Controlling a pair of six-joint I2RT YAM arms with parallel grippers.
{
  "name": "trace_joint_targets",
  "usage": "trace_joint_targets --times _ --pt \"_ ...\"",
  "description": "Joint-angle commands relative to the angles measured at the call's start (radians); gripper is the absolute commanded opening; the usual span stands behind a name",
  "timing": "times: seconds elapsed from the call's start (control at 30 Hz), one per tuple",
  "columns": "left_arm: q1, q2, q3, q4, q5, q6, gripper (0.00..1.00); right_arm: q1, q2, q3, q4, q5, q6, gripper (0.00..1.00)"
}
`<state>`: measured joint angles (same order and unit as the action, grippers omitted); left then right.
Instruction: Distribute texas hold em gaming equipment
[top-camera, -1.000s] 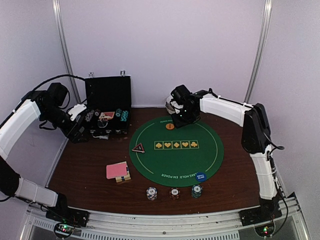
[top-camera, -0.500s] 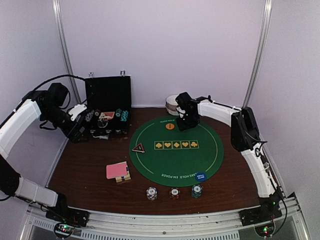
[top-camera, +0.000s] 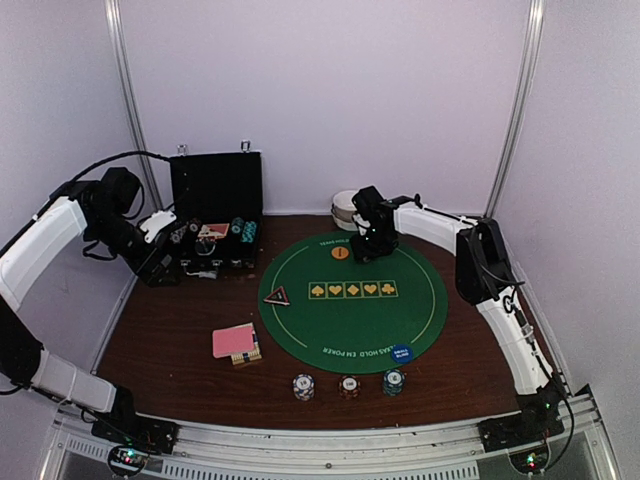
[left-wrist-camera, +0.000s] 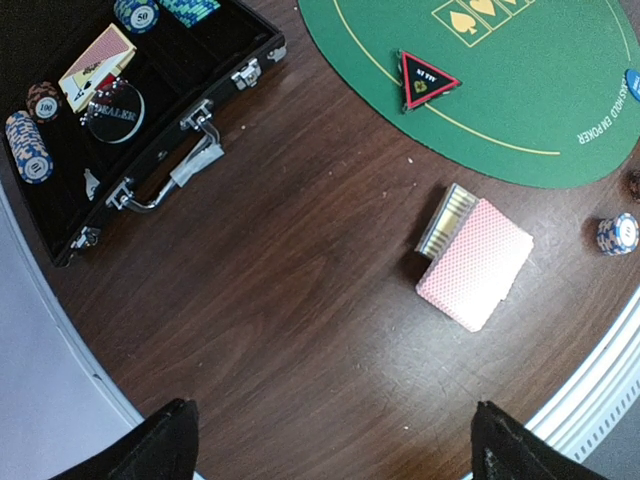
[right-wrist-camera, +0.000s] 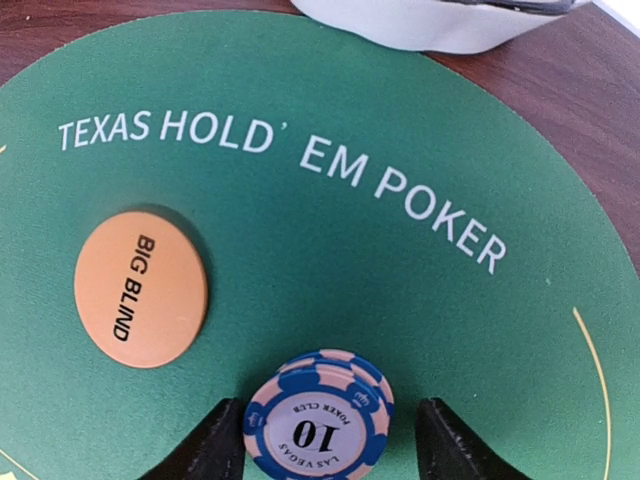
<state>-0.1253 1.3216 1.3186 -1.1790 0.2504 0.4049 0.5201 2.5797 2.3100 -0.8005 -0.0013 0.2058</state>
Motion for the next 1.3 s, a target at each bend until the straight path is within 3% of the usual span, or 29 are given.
trace_joint_targets --times 0.0,0.3,0.47,0.67,0.93,1.27 --pt "0.007 0.007 0.030 0.014 0.019 -0.013 0.98 -0.004 -0.020 0.018 -0.014 -0.014 0.002 0.63" --pt "0.007 0.008 0.052 0.003 0.008 -0.021 0.98 0.040 -0.213 -0.041 -0.006 -0.026 -0.035 0.70" --pt "0.007 -0.011 0.051 0.001 -0.006 -0.028 0.97 0.152 -0.415 -0.266 0.069 -0.017 -0.064 0.75" --pt "0.009 -0.041 0.030 0.029 -0.054 -0.031 0.98 0.390 -0.602 -0.565 0.128 -0.017 -0.063 0.81" --pt "0.009 -0.039 0.034 0.016 -0.090 -0.006 0.97 0.660 -0.623 -0.705 0.107 -0.041 -0.010 0.84" --pt "0.009 -0.056 0.030 -0.014 -0.040 0.021 0.98 0.718 -0.548 -0.723 0.106 -0.120 0.007 0.86"
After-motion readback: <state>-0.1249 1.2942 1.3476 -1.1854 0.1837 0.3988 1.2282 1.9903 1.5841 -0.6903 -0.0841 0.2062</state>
